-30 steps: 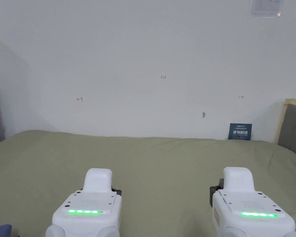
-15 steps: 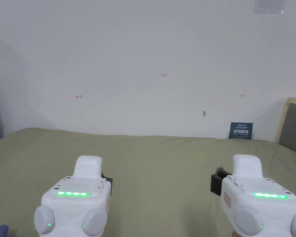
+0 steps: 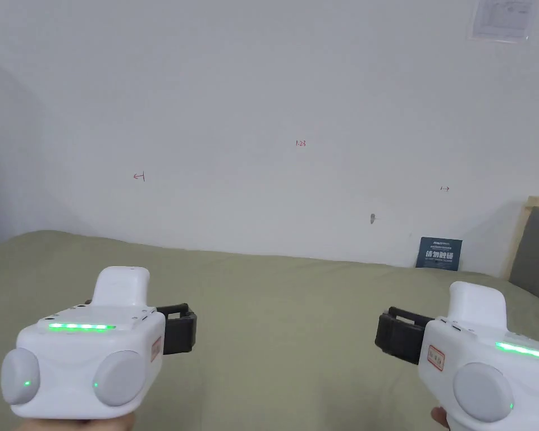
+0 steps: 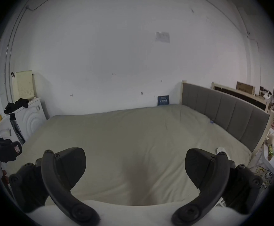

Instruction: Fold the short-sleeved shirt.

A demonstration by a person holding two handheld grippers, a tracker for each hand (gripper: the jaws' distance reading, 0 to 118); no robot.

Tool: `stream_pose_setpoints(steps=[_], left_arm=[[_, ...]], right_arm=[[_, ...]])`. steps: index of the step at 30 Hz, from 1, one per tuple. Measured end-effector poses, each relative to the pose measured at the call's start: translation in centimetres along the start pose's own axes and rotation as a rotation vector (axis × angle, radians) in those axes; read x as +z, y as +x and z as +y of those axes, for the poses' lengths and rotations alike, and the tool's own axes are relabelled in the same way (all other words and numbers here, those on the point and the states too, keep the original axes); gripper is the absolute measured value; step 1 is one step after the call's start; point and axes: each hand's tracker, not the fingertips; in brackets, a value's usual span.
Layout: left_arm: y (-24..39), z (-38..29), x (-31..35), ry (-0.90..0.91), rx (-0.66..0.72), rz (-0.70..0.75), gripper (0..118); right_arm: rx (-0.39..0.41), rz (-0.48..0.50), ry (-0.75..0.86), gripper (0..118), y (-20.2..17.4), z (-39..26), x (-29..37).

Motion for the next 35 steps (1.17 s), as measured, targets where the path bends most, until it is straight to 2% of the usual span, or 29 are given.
stream_pose_setpoints(steps=[1, 2, 3, 5, 8, 10, 13, 17, 22, 30, 35], left_arm=[[0.0, 0.1, 0.1, 0.003, 0.004, -0.004, 102], [-0.1, 0.1, 0.1, 0.005, 0.005, -0.007, 102], [-0.2, 0.1, 0.1, 0.009, -0.002, -0.008, 103], [-0.4, 0.2, 0.2, 0.010, -0.004, 0.003, 103], [-0.8, 0.2, 0.2, 0.038, 0.013, 0.016, 104], [-0.9, 0.1, -0.1, 0.048, 0.015, 0.016, 105], [-0.7, -0.4, -1.3, 0.042, -0.004, 0.034, 107], [-0.6, -1.9, -2.9, 0.017, -0.016, 0.036, 107], [0.1, -4.2, -5.1, -0.008, -0.016, 0.047, 107], [1.5, -5.1, -8.6, -0.049, -0.042, 0.038, 107], [1.8, -5.5, -10.0, -0.069, -0.053, 0.033, 107]], right_arm=[[0.015, 0.005, 0.010, 118, -0.1, -0.2, 0.1], [0.064, 0.021, 0.047, 118, -0.1, -0.7, -0.2], [0.086, -0.001, 0.022, 118, -0.3, -0.8, -0.7], [0.056, -0.017, 0.019, 118, -0.6, -0.9, -1.4], [-0.024, 0.103, -0.060, 118, -0.2, -1.4, -2.6], [-0.058, 0.126, -0.054, 118, 0.1, -2.1, -3.6], [-0.049, 0.114, -0.034, 118, 0.5, -2.9, -5.4], [-0.043, 0.045, -0.073, 118, 1.2, -4.0, -7.6], [-0.043, 0.052, -0.114, 118, 1.9, -5.6, -9.8], [0.051, 0.030, -0.123, 118, 0.3, -6.8, -12.4], [0.082, 0.019, -0.134, 118, -0.7, -7.1, -13.7]])
